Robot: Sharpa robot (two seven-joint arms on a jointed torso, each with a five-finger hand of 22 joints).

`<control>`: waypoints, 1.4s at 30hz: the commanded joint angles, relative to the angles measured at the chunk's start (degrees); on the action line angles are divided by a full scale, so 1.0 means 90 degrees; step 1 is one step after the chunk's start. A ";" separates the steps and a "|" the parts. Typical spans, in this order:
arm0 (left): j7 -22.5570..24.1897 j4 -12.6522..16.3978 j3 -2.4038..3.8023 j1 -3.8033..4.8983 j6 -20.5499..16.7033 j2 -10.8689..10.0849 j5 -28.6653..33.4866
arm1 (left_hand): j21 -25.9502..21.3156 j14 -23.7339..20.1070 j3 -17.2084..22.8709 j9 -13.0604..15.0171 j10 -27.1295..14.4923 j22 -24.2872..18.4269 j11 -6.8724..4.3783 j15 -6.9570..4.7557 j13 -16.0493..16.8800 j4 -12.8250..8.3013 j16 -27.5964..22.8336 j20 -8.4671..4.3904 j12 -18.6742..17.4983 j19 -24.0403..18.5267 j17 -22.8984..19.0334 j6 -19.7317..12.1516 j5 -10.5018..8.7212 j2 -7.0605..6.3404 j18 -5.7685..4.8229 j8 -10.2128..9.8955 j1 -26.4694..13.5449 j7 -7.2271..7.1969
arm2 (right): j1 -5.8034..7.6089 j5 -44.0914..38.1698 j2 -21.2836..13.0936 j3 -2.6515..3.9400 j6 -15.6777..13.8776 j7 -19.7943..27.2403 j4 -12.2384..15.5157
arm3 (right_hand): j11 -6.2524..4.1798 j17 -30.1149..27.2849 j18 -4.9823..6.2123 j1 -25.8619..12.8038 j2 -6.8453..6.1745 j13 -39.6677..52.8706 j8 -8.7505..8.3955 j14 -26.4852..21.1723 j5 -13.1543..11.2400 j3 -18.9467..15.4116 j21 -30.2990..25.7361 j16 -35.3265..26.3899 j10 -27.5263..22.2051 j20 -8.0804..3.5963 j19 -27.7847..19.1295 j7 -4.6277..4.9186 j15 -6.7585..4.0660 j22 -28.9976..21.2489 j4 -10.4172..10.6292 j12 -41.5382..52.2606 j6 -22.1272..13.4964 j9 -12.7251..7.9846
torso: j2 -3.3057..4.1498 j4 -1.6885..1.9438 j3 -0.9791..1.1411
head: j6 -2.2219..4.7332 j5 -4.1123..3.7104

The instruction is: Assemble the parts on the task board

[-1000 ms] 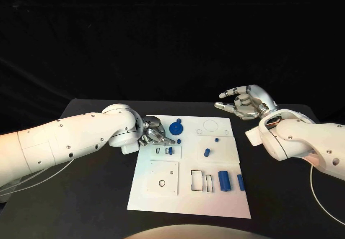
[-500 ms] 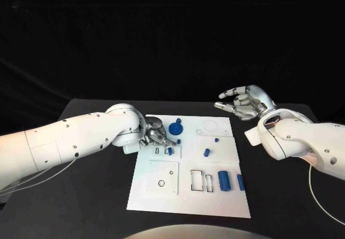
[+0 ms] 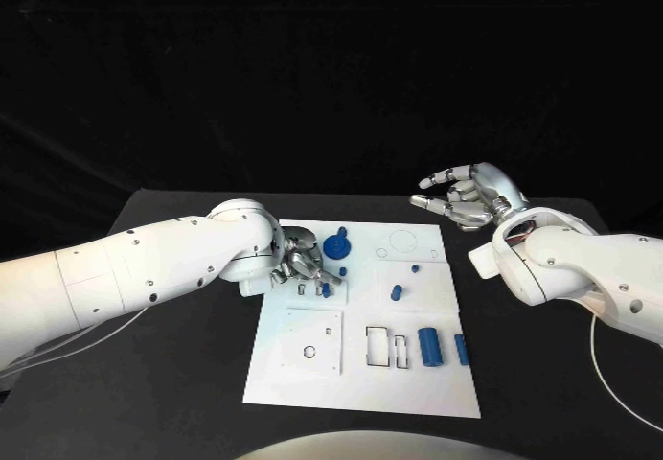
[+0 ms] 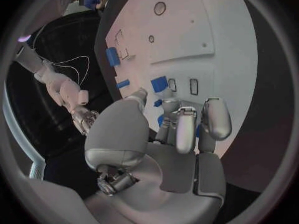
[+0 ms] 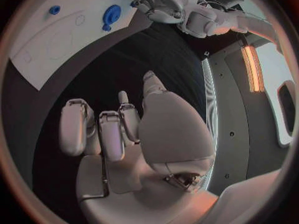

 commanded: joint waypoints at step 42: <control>-0.0027 -0.0125 -0.0058 0.0006 0.0276 0.0121 0.0240 | 0.0079 0.0256 0.0310 0.0435 -0.0111 0.0083 -0.0106 -0.0122 -0.0091 -0.0013 -0.0017 -0.0047 -0.0001 0.0026 0.0469 -0.0121 0.0013 0.0448 -0.0113 0.0351 0.0892 -0.0124 | 0.0000 -0.0026 0.0045 0.0000 -0.0020 -0.0035 -0.0042 | -0.0003 0.0435 0.0099 0.0021 0.0103 0.0265 0.0063 0.0360 -0.0005 -0.0036 -0.0050 -0.0038 -0.0071 -0.0012 -0.0062 -0.0002 -0.0027 0.0511 -0.0006 -0.0038 -0.0032 -0.0011 | -0.0001 -0.0005 0.0005 | -0.0088 0.0003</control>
